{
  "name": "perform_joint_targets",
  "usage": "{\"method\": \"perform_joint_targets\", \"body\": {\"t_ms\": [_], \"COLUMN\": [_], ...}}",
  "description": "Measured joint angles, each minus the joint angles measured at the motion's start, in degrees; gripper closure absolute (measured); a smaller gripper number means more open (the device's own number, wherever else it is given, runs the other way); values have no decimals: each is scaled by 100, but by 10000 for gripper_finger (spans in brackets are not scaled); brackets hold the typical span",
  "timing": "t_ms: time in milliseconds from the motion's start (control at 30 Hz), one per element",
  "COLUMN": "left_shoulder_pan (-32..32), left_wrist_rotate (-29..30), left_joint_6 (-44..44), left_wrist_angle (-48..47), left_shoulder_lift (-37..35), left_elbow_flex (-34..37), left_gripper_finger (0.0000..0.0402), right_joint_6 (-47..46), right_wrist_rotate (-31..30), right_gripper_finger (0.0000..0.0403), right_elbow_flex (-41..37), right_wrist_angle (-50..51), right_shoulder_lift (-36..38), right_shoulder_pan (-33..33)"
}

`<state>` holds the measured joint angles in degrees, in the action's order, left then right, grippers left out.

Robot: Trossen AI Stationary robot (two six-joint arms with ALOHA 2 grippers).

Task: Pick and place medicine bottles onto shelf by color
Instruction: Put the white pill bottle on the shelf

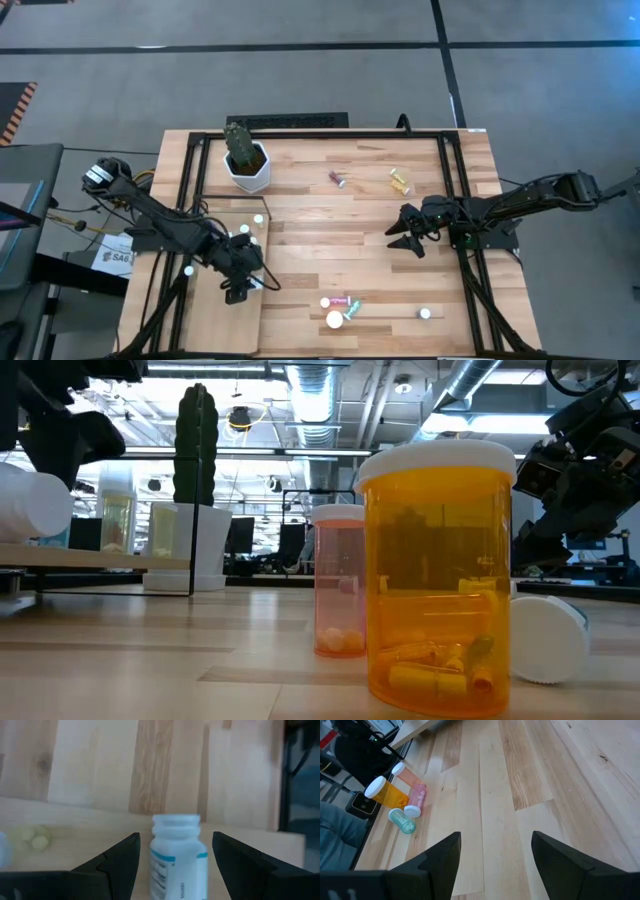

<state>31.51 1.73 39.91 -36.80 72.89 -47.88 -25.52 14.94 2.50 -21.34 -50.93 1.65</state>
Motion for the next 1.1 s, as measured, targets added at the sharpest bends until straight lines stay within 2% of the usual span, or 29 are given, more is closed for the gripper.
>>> {"method": "perform_joint_targets", "body": {"t_ms": [367, 567, 900, 1100], "left_shoulder_pan": [-2, -2, -2, 25], "left_wrist_rotate": [-104, 39, 169, 346], "left_joint_6": [-290, -292, -521, -524], "left_wrist_angle": [-58, -93, 35, 56], "left_shoulder_lift": [716, 790, 786, 765], "left_elbow_flex": [-63, -63, -63, -70], "left_gripper_finger": [168, 172, 247, 259], "right_joint_6": [1, 1, 1, 0], "right_wrist_rotate": [0, 0, 0, 0], "right_gripper_finger": [138, 138, 138, 138], "right_elbow_flex": [0, 0, 0, 0], "right_wrist_angle": [13, 19, 26, 32], "right_shoulder_lift": [-1, -1, -1, -1], "right_shoulder_pan": [0, 0, 0, 0]}}
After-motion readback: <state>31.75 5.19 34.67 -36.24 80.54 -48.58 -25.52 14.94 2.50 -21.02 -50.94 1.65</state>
